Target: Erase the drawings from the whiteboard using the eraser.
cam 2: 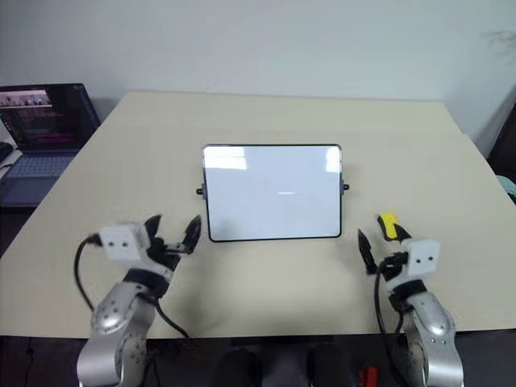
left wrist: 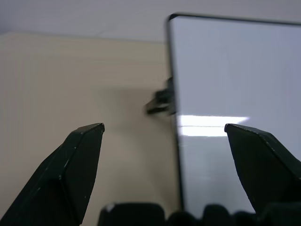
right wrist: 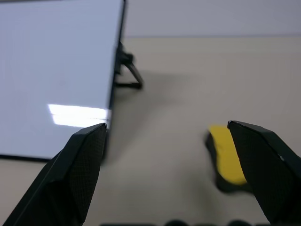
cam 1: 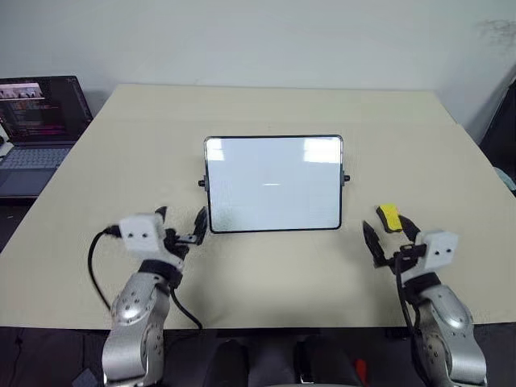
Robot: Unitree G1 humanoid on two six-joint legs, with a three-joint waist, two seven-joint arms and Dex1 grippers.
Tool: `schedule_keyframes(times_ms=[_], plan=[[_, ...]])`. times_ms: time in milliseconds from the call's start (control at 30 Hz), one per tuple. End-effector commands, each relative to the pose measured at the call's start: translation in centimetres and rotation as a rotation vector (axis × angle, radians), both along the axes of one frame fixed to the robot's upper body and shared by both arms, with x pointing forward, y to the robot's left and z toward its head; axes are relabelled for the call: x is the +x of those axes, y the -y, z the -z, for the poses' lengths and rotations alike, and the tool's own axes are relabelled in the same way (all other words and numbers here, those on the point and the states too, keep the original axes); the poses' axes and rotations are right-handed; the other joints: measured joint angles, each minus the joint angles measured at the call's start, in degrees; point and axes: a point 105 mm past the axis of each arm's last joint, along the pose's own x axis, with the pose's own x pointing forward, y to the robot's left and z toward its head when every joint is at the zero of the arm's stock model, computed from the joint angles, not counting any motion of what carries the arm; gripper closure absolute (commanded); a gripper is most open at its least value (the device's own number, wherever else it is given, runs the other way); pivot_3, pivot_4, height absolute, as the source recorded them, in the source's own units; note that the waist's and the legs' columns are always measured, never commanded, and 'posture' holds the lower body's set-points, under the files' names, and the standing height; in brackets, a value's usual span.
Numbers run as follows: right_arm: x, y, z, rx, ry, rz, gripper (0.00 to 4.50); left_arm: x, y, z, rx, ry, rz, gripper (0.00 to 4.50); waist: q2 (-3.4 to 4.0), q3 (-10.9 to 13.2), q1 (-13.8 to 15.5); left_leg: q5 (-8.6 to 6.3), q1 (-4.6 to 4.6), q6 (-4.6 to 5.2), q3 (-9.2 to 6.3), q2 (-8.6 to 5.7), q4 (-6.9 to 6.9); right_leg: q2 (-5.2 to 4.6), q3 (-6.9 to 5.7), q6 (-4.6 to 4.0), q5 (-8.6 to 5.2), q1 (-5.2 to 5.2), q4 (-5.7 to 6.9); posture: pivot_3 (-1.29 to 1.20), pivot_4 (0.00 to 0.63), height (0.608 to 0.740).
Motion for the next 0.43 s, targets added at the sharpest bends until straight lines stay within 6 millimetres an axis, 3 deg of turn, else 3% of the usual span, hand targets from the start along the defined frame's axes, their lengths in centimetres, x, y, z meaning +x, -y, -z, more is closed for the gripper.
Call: schedule_keyframes(times_ms=[33,200,433], plan=[[0.0,1.3,0.2,0.005,0.021,0.034,0.01,-0.3,-1.0,-0.6,-0.004,0.039,-0.08,0.0,0.0,0.0,0.0,0.0,0.01,0.0,-0.01,0.0,0.0,0.0,-0.01,-0.01,-0.01,-0.01,0.03,0.0,0.15,0.74],[0.0,1.6,0.8,-0.013,0.008,0.027,0.01,0.2,0.2,-1.1,0.019,0.056,-0.011,0.0,0.01,0.0,0.1,0.0,0.06,0.0,-0.01,-0.06,-0.02,0.16,-0.03,-0.1,-0.05,-0.02,0.1,0.0,0.15,0.74],[-1.0,2.5,1.7,-0.036,-0.037,0.049,0.01,0.3,2.3,-0.2,0.039,0.023,0.072,0.0,0.02,0.0,0.1,-0.04,0.05,-0.04,0.01,0.0,-0.1,0.21,0.0,-0.26,-0.15,-0.05,0.07,0.0,0.15,0.74]])
